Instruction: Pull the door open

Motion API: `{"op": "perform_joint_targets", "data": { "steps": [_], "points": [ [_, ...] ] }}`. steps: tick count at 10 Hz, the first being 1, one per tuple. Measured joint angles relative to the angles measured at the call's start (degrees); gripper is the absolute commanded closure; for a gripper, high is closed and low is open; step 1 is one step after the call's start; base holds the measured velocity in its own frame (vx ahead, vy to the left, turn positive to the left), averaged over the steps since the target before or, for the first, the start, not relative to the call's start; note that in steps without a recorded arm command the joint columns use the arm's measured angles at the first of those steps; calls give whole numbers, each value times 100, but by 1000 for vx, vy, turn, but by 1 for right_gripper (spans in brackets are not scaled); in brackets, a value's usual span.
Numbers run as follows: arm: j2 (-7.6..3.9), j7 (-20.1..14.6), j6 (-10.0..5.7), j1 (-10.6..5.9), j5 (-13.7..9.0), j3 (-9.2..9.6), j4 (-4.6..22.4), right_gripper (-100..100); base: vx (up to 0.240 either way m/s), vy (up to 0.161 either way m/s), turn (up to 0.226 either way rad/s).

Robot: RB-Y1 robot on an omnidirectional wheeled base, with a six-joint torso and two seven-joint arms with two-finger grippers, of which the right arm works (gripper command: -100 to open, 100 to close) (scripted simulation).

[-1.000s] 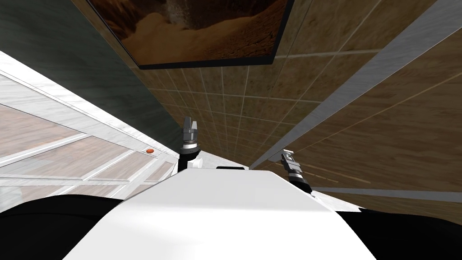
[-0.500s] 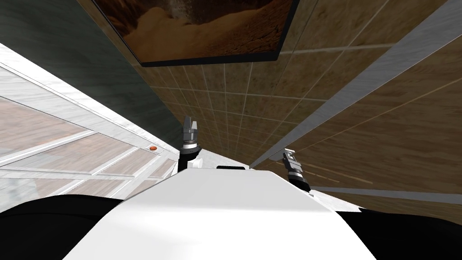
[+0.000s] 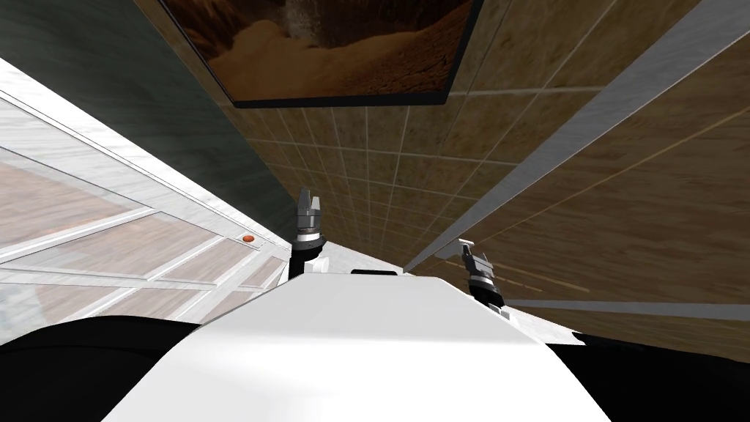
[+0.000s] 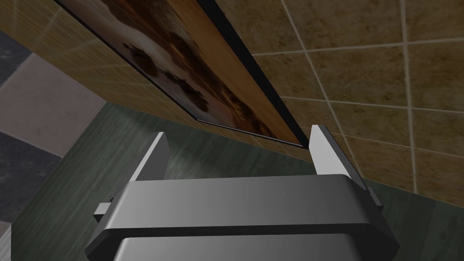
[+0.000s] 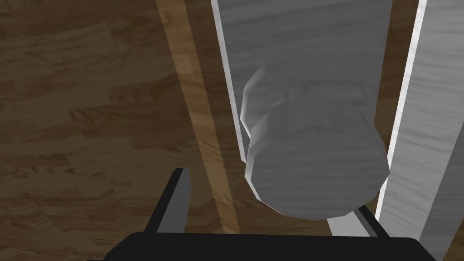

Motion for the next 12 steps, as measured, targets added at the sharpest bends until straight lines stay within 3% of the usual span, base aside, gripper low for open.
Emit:
{"op": "perform_joint_targets", "data": {
  "steps": [2, 3, 5, 8, 10, 12],
  "points": [
    [-81, -1, 223, 4, -359, -10, 1, 100, -45, -34, -25],
    [-83, 2, 319, 5, -537, 3, -7, -100, -109, 29, 98],
    [-177, 99, 207, 147, -342, 73, -37, -100, -161, 54, 83],
    [-222, 268, -45, 428, 20, 190, -91, -100, -190, 99, 94],
    [-150, 387, -185, 595, 264, 281, -153, -100, -115, 61, 30],
    [-177, 434, -176, 562, 276, 291, -139, -100, 100, -59, 15]
  ]
}}
